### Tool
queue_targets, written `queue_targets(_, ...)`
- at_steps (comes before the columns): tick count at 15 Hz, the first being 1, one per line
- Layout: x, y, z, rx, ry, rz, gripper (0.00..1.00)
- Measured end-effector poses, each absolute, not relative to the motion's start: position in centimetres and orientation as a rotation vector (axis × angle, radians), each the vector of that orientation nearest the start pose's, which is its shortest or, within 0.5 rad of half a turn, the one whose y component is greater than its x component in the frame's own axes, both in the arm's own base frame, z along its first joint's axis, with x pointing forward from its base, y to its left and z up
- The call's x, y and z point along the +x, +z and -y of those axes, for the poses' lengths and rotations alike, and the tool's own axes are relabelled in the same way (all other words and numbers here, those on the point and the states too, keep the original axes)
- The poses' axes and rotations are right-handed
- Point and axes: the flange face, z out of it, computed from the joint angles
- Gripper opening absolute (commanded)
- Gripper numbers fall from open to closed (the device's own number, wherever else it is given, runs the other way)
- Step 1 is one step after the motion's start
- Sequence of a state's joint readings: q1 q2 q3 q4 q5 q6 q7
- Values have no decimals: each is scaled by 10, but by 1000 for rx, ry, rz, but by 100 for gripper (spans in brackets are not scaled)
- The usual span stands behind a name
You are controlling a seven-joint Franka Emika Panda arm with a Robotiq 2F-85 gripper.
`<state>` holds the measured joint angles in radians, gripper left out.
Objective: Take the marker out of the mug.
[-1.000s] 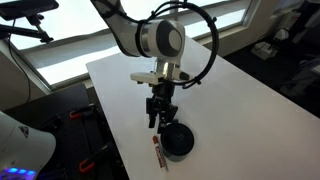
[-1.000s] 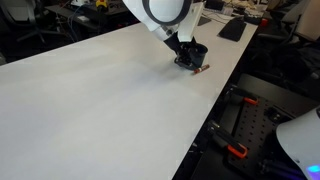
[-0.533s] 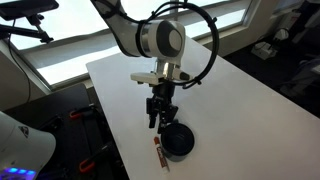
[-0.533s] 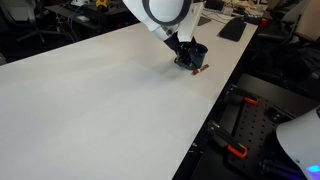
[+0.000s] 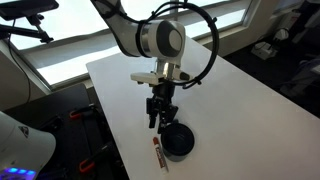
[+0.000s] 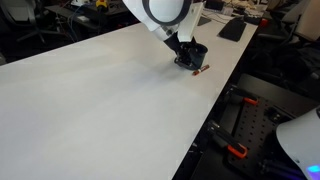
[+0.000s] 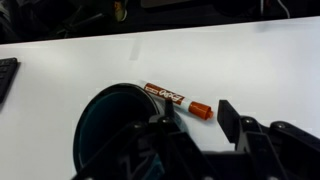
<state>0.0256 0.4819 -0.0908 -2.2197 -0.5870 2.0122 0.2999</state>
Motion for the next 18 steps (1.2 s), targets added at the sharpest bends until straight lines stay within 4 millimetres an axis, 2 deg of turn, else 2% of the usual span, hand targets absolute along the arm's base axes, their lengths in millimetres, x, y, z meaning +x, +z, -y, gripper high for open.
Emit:
queue_targets(3,465,130,66,2488,-798,-100,98)
queue_targets(4,466,131,65,2495,-787,-101,100)
queue_targets(7,475,147,58,2532,-713,-107,100)
queue_targets(10,479,178,49,2572,-613,-116,100)
queue_targets(14,471,220,43,2624,-506,-150,100)
queue_targets(18,459,250,42,2689,-420,-179,100)
